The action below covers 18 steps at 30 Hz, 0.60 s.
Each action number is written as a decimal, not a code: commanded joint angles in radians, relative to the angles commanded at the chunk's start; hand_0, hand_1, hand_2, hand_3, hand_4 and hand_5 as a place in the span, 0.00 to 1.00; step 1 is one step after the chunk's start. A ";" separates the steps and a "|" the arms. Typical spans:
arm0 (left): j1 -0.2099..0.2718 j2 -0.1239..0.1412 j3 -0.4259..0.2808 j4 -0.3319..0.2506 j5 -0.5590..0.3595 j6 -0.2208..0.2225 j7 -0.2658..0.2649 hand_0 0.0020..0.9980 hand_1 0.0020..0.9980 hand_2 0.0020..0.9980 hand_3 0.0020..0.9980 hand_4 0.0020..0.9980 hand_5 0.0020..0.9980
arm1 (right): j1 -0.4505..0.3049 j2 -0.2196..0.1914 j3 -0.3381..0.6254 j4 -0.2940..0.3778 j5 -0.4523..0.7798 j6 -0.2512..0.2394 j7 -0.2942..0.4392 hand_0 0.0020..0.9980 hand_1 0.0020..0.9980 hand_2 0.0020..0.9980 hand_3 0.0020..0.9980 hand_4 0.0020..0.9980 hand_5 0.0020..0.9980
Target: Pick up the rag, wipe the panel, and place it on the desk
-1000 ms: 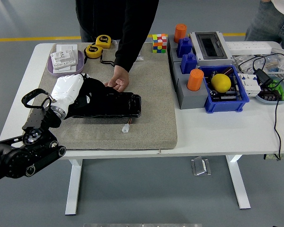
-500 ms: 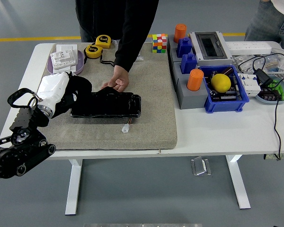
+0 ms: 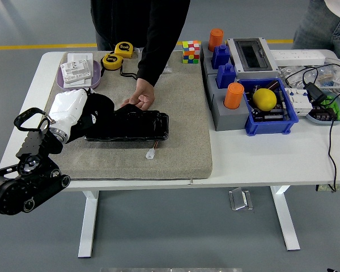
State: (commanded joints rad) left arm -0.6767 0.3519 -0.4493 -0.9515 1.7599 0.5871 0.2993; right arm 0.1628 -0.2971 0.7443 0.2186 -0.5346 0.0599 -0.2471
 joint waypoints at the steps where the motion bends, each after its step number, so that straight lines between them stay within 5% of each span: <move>1: -0.003 -0.003 0.004 0.000 -0.002 0.000 0.000 0.19 0.14 0.48 0.44 0.27 0.00 | 0.000 0.000 -0.001 0.000 0.000 0.000 0.000 0.76 0.57 0.70 0.59 1.00 0.54; 18: -0.050 -0.074 0.114 -0.015 -0.030 -0.002 0.010 0.19 0.14 0.47 0.44 0.26 0.00 | 0.005 -0.020 -0.006 0.008 -0.011 0.004 -0.001 0.76 0.57 0.70 0.59 1.00 0.54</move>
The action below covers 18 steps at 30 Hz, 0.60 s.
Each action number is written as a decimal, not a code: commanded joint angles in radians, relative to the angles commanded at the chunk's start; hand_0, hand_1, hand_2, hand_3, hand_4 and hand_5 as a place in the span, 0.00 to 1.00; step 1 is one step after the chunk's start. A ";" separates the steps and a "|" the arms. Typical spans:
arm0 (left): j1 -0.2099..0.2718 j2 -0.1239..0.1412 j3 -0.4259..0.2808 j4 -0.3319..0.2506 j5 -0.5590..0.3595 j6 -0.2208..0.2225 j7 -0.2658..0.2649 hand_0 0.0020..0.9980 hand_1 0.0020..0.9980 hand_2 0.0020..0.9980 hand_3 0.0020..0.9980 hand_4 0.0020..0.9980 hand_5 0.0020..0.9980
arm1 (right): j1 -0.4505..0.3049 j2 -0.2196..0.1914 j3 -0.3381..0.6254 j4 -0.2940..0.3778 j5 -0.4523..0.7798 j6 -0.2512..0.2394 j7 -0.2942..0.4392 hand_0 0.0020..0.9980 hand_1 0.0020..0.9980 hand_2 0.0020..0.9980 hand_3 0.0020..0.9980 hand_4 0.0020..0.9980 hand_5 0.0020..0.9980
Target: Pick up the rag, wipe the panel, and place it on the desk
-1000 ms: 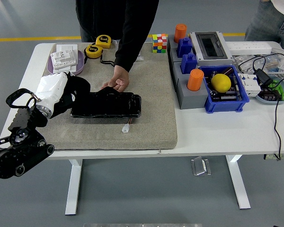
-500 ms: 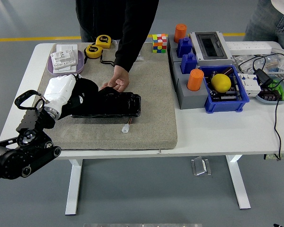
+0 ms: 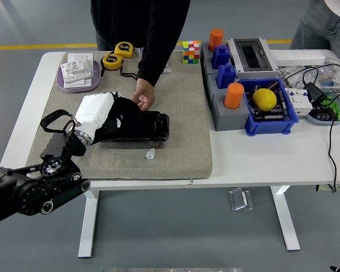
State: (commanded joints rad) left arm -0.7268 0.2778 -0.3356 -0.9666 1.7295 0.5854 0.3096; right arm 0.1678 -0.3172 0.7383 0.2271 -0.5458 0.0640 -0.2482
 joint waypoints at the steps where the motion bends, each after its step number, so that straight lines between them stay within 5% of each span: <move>1: -0.005 -0.004 0.014 -0.001 -0.004 -0.002 0.002 0.19 0.14 0.47 0.44 0.26 0.00 | -0.001 -0.001 -0.001 -0.001 0.000 0.001 -0.001 0.76 0.57 0.70 0.59 1.00 0.54; 18: -0.092 -0.076 0.136 -0.028 -0.026 -0.007 0.016 0.19 0.14 0.47 0.44 0.26 0.00 | 0.007 -0.008 -0.019 -0.001 -0.006 0.003 0.000 0.76 0.57 0.70 0.59 1.00 0.54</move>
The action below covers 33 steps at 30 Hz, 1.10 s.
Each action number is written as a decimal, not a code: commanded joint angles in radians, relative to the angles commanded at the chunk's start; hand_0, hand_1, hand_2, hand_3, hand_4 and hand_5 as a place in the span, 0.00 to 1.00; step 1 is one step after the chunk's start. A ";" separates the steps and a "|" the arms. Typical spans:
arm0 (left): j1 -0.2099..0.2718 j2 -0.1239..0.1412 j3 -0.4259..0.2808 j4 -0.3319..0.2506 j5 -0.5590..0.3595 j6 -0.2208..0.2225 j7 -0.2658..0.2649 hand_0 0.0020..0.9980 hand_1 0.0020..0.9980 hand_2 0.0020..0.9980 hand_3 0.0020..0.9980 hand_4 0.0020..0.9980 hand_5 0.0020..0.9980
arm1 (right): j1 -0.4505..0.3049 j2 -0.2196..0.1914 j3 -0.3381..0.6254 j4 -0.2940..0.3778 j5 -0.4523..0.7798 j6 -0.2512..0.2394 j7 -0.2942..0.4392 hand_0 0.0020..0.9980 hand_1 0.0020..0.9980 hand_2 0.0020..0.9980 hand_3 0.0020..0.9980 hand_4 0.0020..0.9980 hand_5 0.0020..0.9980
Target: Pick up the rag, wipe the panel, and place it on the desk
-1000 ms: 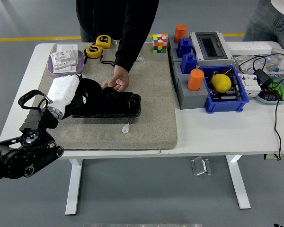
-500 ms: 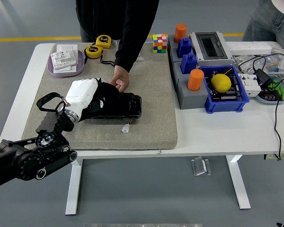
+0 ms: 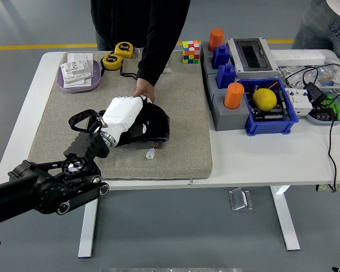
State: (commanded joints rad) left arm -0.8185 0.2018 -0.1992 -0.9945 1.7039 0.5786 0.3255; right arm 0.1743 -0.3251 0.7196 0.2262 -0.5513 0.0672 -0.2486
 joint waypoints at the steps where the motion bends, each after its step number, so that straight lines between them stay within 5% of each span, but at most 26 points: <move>1: -0.002 -0.005 0.007 -0.001 -0.001 -0.001 0.001 0.19 0.14 0.47 0.44 0.26 0.00 | 0.000 0.000 0.000 0.001 -0.002 0.000 0.000 0.76 0.57 0.70 0.59 1.00 0.54; 14: -0.014 -0.032 0.041 -0.012 0.001 -0.003 0.010 0.19 0.14 0.48 0.44 0.26 0.00 | 0.000 0.000 -0.005 -0.003 0.003 0.003 -0.002 0.76 0.57 0.70 0.59 1.00 0.54; 33: 0.006 0.025 0.011 -0.003 0.016 -0.004 0.005 0.19 0.14 0.47 0.44 0.26 0.00 | -0.002 0.007 0.014 -0.004 -0.001 -0.001 0.000 0.76 0.57 0.70 0.59 1.00 0.54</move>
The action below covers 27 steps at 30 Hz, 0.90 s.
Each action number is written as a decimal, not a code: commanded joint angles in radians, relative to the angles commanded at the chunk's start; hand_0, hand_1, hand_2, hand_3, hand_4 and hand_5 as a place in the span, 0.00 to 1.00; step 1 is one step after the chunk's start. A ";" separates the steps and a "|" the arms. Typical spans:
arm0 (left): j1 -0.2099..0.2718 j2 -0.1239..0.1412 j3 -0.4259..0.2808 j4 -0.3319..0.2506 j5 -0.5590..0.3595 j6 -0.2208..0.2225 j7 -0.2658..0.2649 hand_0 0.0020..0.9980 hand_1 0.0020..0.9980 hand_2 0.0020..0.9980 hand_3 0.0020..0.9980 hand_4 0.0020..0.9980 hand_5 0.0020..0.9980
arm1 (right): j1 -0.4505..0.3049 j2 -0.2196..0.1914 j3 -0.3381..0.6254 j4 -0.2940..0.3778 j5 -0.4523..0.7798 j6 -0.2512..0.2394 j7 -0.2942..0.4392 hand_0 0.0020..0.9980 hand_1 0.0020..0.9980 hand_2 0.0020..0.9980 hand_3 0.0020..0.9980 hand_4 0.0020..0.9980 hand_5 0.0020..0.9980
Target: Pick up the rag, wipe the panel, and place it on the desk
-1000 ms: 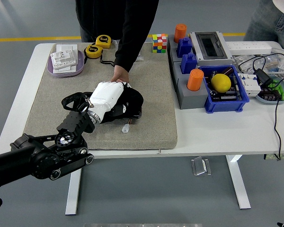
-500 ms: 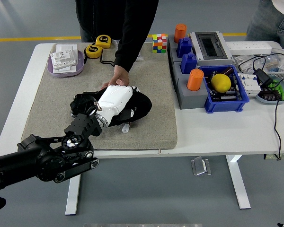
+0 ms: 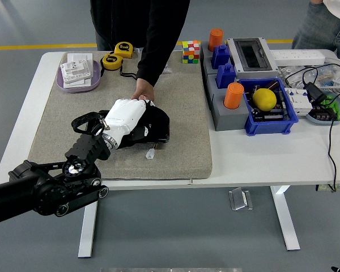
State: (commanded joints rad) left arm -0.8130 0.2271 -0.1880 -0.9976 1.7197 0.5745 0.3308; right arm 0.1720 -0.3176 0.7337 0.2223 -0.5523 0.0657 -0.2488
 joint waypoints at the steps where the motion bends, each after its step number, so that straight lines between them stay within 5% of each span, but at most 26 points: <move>1: 0.002 0.003 -0.002 0.001 0.001 -0.001 0.001 0.19 0.14 0.47 0.44 0.26 0.00 | 0.000 0.000 0.000 0.000 0.001 0.000 0.000 0.76 0.57 0.70 0.59 1.00 0.54; 27: 0.068 0.125 -0.088 0.013 0.043 -0.005 -0.011 0.19 0.14 0.47 0.44 0.26 0.00 | -0.011 0.008 0.021 -0.004 -0.005 -0.001 0.000 0.75 0.57 0.70 0.59 1.00 0.54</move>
State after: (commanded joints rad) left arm -0.7450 0.3522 -0.2762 -0.9851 1.7622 0.5698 0.3200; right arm 0.1613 -0.3094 0.7546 0.2185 -0.5571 0.0647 -0.2483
